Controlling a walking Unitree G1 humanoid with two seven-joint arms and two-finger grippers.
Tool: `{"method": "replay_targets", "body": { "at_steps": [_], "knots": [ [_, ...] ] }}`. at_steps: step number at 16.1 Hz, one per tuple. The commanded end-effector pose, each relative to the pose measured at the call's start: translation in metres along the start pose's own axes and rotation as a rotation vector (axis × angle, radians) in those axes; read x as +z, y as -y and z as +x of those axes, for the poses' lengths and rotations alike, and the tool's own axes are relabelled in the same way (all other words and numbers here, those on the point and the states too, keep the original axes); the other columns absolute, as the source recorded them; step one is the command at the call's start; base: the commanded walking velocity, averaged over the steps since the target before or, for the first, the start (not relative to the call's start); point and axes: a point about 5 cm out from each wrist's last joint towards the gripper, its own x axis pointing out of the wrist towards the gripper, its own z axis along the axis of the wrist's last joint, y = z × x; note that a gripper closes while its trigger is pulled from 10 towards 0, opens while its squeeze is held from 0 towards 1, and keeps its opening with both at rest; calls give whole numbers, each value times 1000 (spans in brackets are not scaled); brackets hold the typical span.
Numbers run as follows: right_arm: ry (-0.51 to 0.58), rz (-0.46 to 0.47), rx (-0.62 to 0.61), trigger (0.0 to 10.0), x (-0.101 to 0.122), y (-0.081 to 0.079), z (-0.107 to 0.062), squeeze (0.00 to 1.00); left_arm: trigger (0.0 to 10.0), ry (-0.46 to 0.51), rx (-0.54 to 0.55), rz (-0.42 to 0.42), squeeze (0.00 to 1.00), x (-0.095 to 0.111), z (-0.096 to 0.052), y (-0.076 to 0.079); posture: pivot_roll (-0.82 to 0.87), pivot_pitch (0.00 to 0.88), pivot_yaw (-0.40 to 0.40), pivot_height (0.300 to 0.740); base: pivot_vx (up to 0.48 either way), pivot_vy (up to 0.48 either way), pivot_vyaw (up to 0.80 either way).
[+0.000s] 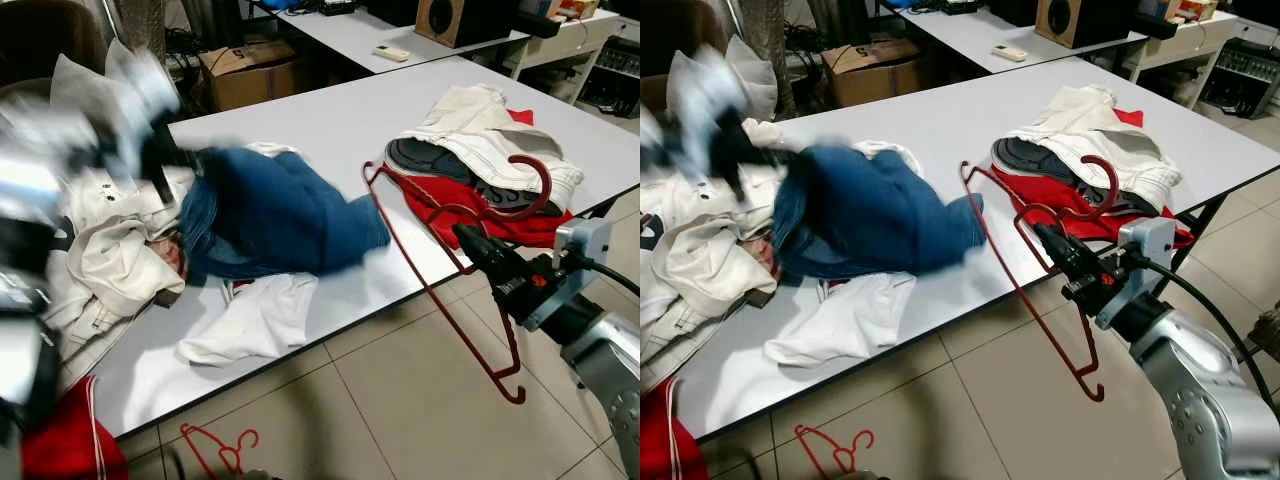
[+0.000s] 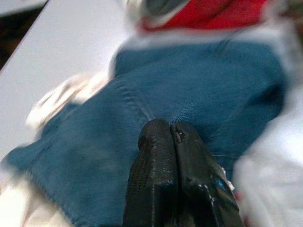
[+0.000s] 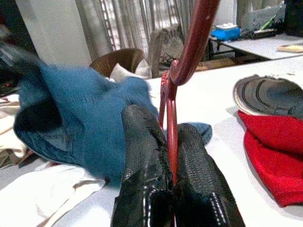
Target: Hang hanger
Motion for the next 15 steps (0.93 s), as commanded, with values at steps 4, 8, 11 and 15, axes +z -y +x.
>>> {"method": "replay_targets", "body": {
  "at_steps": [4,8,11,15],
  "knots": [
    [41,10,44,10000,7,-13,4,0,10000,-74,411,79,1000,-16,1,-20,-146,0,62,740,0,0,0],
    [-20,2,260,10000,12,-32,-3,0,10000,-95,445,-6,1000,-28,-12,-30,-155,0,54,740,0,0,0],
    [-115,20,354,10000,5,-41,-10,0,10000,-33,280,195,1000,-16,-19,-23,-156,0,47,740,0,0,0],
    [-93,-2,68,10000,4,-7,-7,0,10000,96,-161,191,1000,-13,-2,30,-160,0,45,740,0,0,0]
  ]
}}
